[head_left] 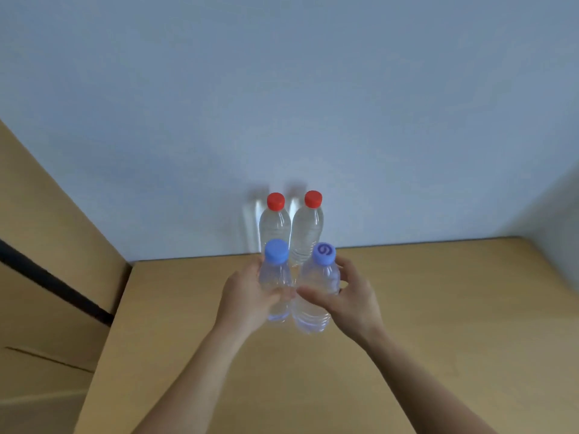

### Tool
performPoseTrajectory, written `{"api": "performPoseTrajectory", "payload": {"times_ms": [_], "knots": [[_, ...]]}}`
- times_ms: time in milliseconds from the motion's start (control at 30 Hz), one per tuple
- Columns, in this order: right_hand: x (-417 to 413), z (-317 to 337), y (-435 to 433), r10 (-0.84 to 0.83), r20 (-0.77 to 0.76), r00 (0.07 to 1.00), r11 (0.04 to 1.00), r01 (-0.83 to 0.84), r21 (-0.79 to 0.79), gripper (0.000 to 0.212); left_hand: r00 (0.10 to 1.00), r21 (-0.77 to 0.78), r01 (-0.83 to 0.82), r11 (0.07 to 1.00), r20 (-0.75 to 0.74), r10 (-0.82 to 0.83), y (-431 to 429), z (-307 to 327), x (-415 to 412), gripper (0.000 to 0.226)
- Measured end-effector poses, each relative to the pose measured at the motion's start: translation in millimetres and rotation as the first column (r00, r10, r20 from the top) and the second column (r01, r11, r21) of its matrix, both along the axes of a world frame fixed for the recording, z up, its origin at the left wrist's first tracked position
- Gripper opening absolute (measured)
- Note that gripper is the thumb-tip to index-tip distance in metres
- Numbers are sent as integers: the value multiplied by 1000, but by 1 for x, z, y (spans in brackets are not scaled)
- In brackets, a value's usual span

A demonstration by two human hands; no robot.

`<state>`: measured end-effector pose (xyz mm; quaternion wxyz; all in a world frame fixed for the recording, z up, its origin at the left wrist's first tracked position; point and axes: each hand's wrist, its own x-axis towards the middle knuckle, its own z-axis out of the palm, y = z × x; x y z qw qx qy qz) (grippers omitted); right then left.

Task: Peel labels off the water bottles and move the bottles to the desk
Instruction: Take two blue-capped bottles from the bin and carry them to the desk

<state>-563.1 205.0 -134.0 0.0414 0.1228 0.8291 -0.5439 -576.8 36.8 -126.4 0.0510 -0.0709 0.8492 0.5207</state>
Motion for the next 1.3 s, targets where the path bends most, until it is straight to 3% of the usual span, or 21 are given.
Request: {"api": "performPoseTrajectory", "payload": {"times_ms": [133,233,500,667,800,933,1000,1067,1133,1200,1300], "knots": [[-31,-23,-3,8,-6,1000,999,-7,54,70,1000,21,-6,1000,21,5,-1,-27,-35,30],[-47,-35,-3,10,-25,1000,999,-9,51,62,1000,-43,16,999,9,-15,5,-41,-55,37],[-64,-52,2,-93,-46,995,995,95,33,47,992,-23,-114,993,-58,113,28,-75,-66,51],[-64,-56,6,-21,-37,999,999,22,35,51,989,-71,-117,991,-94,110,31,-83,-64,51],[-65,-54,10,24,-7,1000,1000,-24,-8,60,988,-85,-128,988,-94,120,35,-83,-60,54],[-55,-47,22,140,71,988,988,-134,-75,99,987,-147,-157,977,-60,150,38,-78,-56,58],[-36,-45,33,106,91,990,993,-101,-59,105,963,-184,-261,948,-120,242,42,-69,-40,58],[-14,-39,53,10,83,996,998,-4,-70,89,917,-125,-366,922,-218,335,57,-56,-15,53],[10,-27,82,-54,44,998,992,59,-114,59,902,-20,-344,939,-287,324,85,-42,10,36],[39,-9,120,-108,-19,994,984,104,-143,34,939,36,-193,981,-282,195,127,-29,28,17],[91,14,192,-236,-136,962,963,213,-166,17,963,66,119,991,-252,-99,209,-11,58,22]]}}
